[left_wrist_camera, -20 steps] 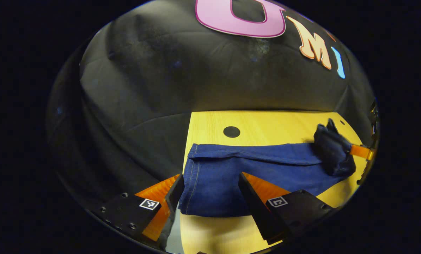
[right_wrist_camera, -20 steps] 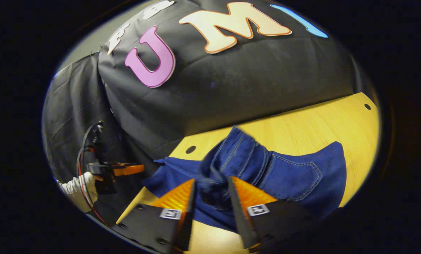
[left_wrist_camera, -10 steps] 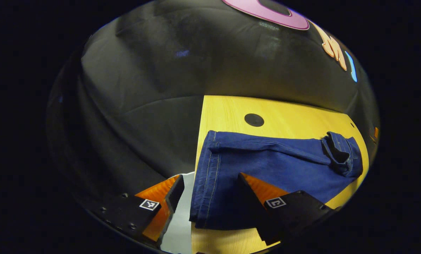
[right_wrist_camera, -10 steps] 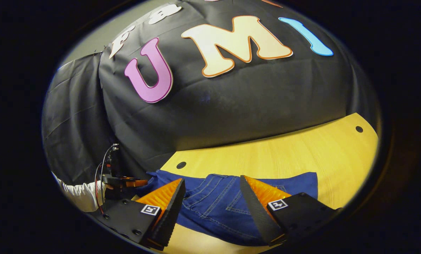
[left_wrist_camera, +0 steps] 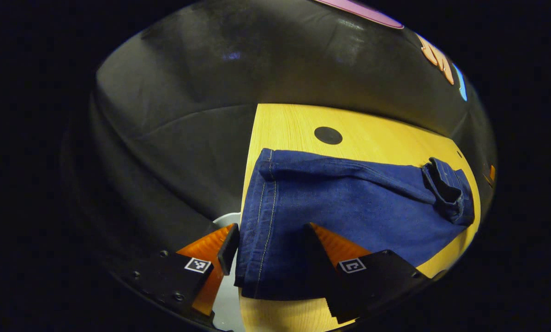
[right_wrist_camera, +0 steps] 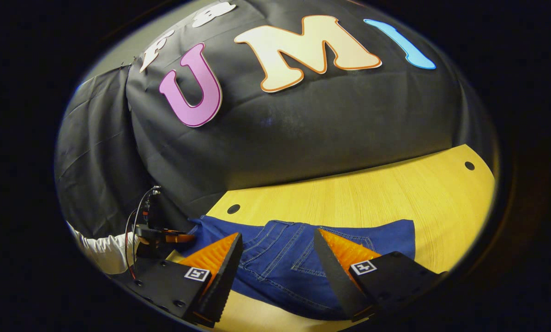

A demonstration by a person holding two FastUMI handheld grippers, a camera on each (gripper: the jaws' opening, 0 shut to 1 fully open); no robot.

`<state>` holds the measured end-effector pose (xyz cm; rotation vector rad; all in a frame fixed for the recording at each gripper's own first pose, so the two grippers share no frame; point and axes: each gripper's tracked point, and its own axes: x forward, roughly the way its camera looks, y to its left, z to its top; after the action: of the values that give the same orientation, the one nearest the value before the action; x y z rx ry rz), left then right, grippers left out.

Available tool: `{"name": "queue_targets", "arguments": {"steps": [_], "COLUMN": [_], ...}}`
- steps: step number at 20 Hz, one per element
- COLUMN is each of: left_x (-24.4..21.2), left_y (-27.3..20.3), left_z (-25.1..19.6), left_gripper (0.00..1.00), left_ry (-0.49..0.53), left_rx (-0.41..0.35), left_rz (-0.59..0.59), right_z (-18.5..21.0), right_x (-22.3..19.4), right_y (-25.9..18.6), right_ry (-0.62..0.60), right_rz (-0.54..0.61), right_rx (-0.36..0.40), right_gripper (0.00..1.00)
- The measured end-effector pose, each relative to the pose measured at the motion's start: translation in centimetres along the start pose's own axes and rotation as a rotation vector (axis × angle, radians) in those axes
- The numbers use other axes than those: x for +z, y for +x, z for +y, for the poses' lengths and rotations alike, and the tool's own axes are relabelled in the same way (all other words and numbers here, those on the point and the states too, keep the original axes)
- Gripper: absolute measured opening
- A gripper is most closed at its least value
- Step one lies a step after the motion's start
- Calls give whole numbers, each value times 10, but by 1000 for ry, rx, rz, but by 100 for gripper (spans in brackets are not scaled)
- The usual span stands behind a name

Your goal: Grasp the waist and the cuffs of the jeans and fold them to make the two legs overlap; first hold the waist and fold one-third of the jeans toward the cuffs, then hold the cuffs and fold the remaining one-third in the same direction to finish folding.

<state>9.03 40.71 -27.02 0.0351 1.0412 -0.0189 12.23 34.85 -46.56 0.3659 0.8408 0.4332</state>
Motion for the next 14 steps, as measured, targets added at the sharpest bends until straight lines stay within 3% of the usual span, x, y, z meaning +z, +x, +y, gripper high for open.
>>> {"name": "queue_targets", "arguments": {"steps": [1, 4, 5, 6, 9, 10, 14], "left_x": [0, 2, 3, 4, 5, 8, 30], "left_y": [1, 2, 5, 8, 3, 5, -11], "left_z": [-2, -5, -10, -13, -17, -17, -23], "left_gripper": [85, 60, 55, 24, 13, 3, 0], "left_ry": [8, 52, 46, 44, 35, 37, 59], "left_rx": [17, 16, 9, 19, 22, 23, 53], "left_rz": [6, 15, 10, 10, 1, -1, -56], "right_z": [-1, -5, -7, -7, -9, -9, -10], "right_x": [1, 0, 0, -1, -1, 0, 7], "right_y": [-1, 0, -1, 0, 0, 1, -13], "right_ry": [-1, -3, -4, -3, 2, 5, -12], "right_rz": [-1, 4, 6, 7, 4, 0, -12], "right_rx": [-1, -4, -6, -5, 0, 5, 47], "right_gripper": [95, 95, 94, 94, 94, 94, 95]}}
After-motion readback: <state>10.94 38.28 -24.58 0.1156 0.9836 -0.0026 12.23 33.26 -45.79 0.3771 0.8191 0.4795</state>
